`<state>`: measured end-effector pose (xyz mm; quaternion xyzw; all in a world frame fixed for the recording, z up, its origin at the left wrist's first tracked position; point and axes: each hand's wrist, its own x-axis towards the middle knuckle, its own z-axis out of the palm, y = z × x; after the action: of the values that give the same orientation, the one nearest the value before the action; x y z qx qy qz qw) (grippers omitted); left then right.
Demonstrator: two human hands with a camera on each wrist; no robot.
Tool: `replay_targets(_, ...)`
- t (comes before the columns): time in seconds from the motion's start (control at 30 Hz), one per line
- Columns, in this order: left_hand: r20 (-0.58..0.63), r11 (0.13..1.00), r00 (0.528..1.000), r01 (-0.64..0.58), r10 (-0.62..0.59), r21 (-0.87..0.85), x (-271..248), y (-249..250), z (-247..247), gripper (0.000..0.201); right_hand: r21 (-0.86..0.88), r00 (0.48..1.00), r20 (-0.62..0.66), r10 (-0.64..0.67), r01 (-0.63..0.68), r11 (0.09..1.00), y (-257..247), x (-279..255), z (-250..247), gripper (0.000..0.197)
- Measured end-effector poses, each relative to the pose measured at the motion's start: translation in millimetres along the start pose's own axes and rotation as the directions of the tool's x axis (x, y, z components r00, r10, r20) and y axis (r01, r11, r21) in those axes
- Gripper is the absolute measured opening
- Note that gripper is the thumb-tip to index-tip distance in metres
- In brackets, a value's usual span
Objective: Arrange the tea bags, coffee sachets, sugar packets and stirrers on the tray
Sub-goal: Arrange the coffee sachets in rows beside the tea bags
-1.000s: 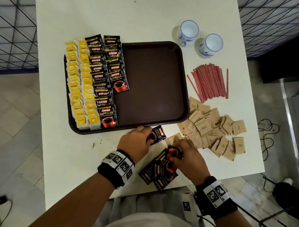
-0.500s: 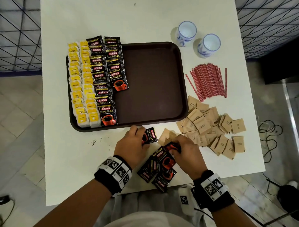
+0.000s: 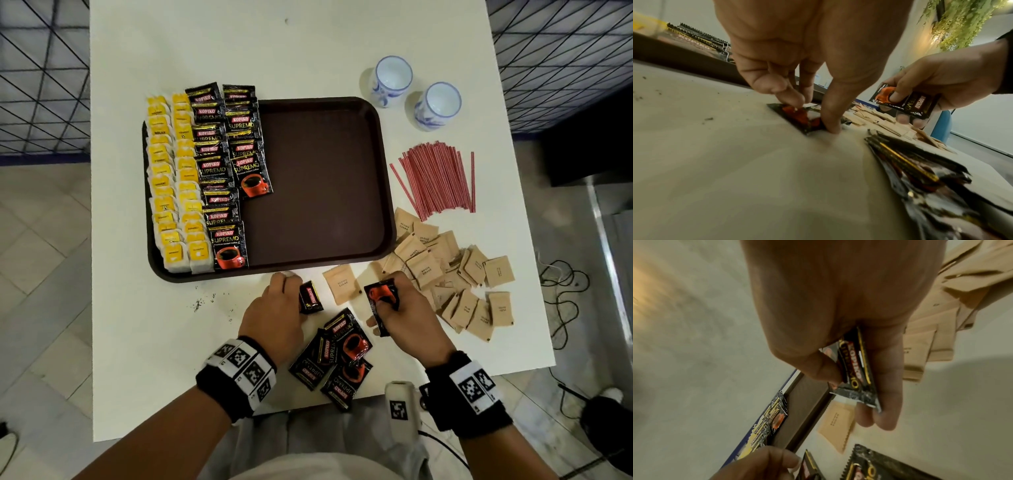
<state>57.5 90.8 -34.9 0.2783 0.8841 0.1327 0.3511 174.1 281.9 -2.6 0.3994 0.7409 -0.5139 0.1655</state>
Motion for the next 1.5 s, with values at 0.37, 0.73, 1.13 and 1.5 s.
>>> replay_targets(0.37, 0.045, 0.999, 0.999, 0.023, -0.025, 0.040, 5, -6, -9, 0.044, 0.044, 0.987, -0.114, -0.114, 0.120, 0.992, -40, 23, 2, 0.025)
replay_targets(0.73, 0.035, 0.999, 0.999, 0.010, -0.012, 0.050, 4, -11, -10, 0.059, -0.005, 0.980, -0.119, -0.160, 0.161, 0.987, -48, 43, 16, 0.032)
replay_targets(1.13, 0.171, 0.993, 0.985, -0.037, 0.017, 0.113, 2, -24, -14, 0.040, 0.118, 0.969, -0.187, -0.162, 0.186, 0.975, -67, 64, 30, 0.023)
replay_targets(1.5, -0.008, 0.977, 0.978, -0.210, 0.210, -0.046, -1, -46, -27, 0.028, 0.194, 0.971, -0.158, -0.180, 0.210, 0.958, -85, 81, 38, 0.013)
